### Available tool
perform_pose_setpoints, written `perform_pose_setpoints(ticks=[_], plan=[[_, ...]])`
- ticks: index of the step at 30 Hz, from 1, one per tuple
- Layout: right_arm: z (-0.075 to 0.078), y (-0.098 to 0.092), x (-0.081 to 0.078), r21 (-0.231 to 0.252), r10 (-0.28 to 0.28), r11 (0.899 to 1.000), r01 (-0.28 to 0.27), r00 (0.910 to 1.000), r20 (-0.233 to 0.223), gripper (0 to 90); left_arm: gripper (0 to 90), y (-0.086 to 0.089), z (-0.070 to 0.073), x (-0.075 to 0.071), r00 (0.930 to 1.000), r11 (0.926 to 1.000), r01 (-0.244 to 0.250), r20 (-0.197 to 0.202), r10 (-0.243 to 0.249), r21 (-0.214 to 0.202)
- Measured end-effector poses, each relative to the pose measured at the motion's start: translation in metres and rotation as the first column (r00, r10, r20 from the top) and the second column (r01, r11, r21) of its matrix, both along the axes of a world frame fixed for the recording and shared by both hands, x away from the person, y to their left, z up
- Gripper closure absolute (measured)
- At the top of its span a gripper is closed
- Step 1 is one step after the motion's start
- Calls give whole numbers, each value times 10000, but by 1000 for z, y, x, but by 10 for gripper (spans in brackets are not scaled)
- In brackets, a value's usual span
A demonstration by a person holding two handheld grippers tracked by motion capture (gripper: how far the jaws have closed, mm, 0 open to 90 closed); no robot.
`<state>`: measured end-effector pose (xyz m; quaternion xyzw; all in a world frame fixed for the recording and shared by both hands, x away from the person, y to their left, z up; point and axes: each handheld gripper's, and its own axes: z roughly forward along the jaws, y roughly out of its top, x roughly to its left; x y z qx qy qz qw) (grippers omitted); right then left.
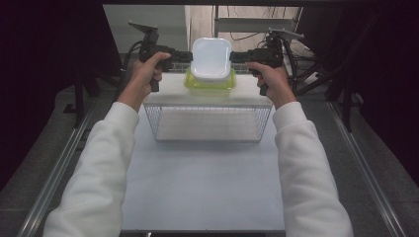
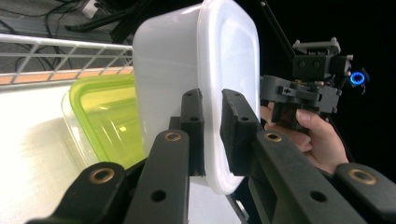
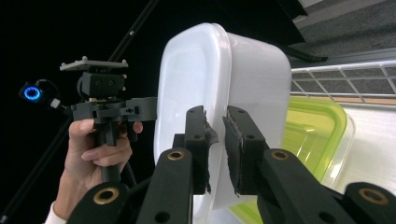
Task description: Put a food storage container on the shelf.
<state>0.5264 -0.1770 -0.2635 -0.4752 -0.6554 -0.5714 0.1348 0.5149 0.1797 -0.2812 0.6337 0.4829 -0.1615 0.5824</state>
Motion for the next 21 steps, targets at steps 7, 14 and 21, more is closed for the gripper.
perform_pose_setpoints(ticks=[7, 14, 21], plan=[[-3, 1, 8, 183, -266, 9995, 273, 9990, -363, 779, 793, 0, -3, 6, 9994, 9995, -258, -248, 253, -208], [-7, 1, 12, 336, -443, 9983, 474, 9952, -872, 768, 786, 1, -5, 8, 9980, 9987, -427, -486, 414, -262], [-12, 1, 14, 313, -627, 9973, 665, 9919, -1104, 767, 784, 0, -7, 8, 9976, 9987, -477, -515, 469, -156]])
